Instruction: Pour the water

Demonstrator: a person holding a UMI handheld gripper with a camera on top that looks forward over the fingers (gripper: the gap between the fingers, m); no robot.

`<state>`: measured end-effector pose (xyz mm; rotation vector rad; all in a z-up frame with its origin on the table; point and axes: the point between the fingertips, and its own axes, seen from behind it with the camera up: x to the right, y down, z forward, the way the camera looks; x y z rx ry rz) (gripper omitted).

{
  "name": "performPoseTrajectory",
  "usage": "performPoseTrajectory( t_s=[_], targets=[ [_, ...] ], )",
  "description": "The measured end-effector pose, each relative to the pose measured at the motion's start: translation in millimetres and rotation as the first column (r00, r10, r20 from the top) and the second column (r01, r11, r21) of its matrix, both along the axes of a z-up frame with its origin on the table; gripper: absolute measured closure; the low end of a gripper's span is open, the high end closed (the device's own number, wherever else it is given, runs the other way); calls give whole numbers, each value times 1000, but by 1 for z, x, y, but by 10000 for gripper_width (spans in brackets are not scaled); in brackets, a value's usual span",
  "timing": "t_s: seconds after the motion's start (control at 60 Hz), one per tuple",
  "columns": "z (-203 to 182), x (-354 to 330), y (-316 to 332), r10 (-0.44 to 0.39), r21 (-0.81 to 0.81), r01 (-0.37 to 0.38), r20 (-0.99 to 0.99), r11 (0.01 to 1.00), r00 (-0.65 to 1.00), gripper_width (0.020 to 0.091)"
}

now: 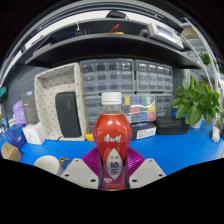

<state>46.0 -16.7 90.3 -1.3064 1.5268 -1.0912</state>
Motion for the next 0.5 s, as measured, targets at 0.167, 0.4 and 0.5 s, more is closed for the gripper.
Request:
performPoseTrajectory(
  t_s=[0.167, 0.4, 0.5],
  targets=[
    [0, -5, 2, 2, -21, -2, 13, 1000, 1000, 754],
    [-17, -16, 2, 4, 2, -4, -71, 1000, 997, 405],
    [-25, -34, 3, -12, -8, 11, -109, 1000, 994, 291]
  ],
)
